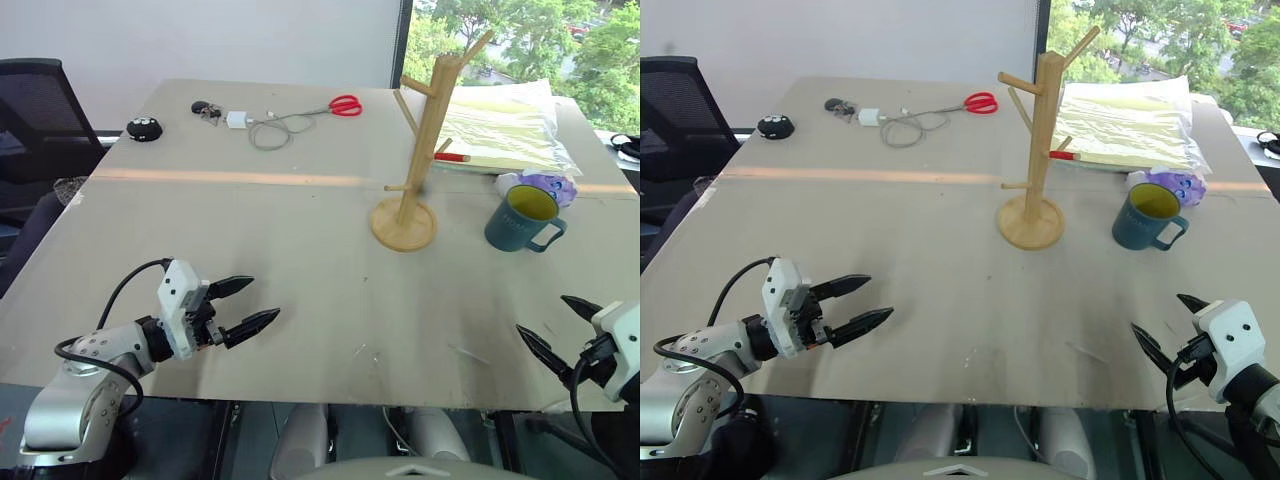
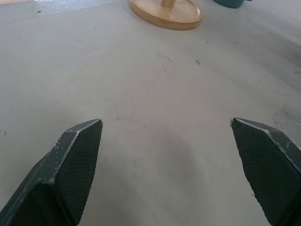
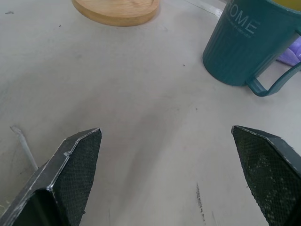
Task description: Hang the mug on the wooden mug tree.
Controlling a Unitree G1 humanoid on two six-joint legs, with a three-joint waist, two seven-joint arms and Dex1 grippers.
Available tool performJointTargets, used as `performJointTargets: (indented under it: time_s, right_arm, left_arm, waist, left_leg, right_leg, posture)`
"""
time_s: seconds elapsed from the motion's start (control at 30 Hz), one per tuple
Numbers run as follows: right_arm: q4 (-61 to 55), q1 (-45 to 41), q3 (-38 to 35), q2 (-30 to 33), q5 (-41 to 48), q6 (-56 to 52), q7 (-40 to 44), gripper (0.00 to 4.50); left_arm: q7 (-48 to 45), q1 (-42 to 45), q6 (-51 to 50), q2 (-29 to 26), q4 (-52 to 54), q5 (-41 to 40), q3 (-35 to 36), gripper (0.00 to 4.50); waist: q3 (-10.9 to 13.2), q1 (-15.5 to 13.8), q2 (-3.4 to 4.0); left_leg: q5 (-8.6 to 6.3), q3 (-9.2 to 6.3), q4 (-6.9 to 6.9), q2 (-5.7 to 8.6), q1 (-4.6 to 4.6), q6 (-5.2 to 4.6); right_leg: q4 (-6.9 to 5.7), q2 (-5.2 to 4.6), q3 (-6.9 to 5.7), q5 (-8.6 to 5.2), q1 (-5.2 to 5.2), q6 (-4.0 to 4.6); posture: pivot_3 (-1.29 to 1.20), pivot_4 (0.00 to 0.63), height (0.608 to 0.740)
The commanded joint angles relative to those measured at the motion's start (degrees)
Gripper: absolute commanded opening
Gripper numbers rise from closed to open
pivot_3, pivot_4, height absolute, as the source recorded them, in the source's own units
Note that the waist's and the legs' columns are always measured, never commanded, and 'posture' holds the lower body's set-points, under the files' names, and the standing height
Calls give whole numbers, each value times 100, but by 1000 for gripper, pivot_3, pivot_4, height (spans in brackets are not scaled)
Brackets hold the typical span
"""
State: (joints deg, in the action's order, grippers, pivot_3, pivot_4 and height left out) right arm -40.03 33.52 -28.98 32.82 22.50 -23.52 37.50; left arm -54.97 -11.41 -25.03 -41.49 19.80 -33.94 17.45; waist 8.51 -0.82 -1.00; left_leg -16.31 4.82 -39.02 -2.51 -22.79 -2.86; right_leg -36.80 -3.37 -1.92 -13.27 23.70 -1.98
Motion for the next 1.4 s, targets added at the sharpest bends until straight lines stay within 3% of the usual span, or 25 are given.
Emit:
performJointTargets:
  time_s: [0.03, 0.23, 0.43, 0.6, 1.4]
  right_arm:
    - [-355, -426, 130, 13, 5, -400, -484, 4500]
    - [-329, -1747, 507, -453, -311, -1606, -2021, 4500]
    - [664, -2843, 878, -916, -965, -1854, -3053, 4500]
    - [1325, -3203, 925, -1097, -1184, -1562, -3236, 2256]
    - [3129, -4358, 1057, -1267, -1372, -490, -3261, 2256]
  left_arm:
    - [-181, 133, 21, -94, 267, -249, 85, 4477]
    - [-932, 499, -188, -486, 921, -1017, 70, 4477]
    - [-678, 1335, -610, -582, 1371, -1456, -322, 4477]
    - [-477, 1524, -691, -552, 1480, -1484, -420, 4500]
    - [-226, 1214, -628, -580, 1731, -1560, -239, 4500]
  waist:
    - [0, 0, 0]
    - [-2, -1, -1]
    - [2, 3, 5]
    - [3, 24, 8]
    - [6, 148, 12]
  left_leg:
    - [0, 0, 0, 0, 1, 0]
    - [4, 2, -11, -19, 4, 8]
    - [17, 1, -2, -2, -8, 29]
    - [18, 11, -1, 15, -6, 29]
    - [19, 13, 0, 7, -1, 30]
  right_leg:
    - [0, 0, 0, -1, 0, -2]
    - [-4, -20, -11, 16, 4, 24]
    - [-1, 12, -7, 16, 4, 27]
    - [-1, 22, 12, 16, 4, 2]
    - [-5, 28, 27, 19, 4, -5]
  posture:
    - [0, 150, 740]
    - [0, 150, 740]
    - [0, 150, 740]
    - [0, 150, 740]
    - [0, 150, 740]
